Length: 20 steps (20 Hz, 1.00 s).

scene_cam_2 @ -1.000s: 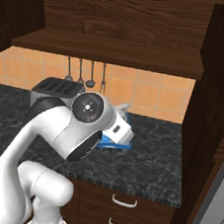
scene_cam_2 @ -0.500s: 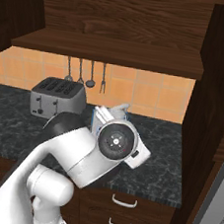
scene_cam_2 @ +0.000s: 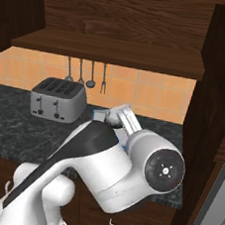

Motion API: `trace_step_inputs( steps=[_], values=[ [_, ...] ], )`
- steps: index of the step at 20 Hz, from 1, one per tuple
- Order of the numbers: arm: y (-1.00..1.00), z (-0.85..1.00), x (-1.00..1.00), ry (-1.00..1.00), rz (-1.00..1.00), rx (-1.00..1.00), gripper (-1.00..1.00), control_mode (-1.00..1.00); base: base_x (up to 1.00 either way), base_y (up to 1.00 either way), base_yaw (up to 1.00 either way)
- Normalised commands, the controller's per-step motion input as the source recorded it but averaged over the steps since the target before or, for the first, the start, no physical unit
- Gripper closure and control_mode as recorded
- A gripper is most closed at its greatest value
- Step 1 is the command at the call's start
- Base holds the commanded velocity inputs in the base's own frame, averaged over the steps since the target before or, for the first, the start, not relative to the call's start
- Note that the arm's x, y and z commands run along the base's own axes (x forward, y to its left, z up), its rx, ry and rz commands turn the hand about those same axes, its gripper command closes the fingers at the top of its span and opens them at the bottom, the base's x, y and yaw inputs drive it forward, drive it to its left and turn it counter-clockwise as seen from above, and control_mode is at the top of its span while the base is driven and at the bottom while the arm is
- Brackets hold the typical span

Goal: Pick the kettle from the counter and place it on the tray. Then pick the mug from the cabinet and place it on the tray. Then close the cabinet doors.

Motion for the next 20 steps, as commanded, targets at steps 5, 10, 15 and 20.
trace_step_inputs(
  steps=[5, 10, 15, 20],
  values=[
    [0.0, 0.0, -0.32, -0.06, 0.0, 0.0, 1.0, -1.0, 0.0, 0.0, 0.0],
    [-0.25, 0.3, -0.43, -0.15, -0.02, 0.18, 1.0, -1.0, 0.0, 0.0, 0.0],
    [-0.38, 0.41, -0.63, -0.27, -0.03, 0.32, 1.0, -1.0, 0.0, 0.0, 0.0],
    [-0.27, 0.36, -0.39, -0.25, 0.0, 0.3, 1.0, -1.0, 0.0, 0.0, 0.0]
  ],
)
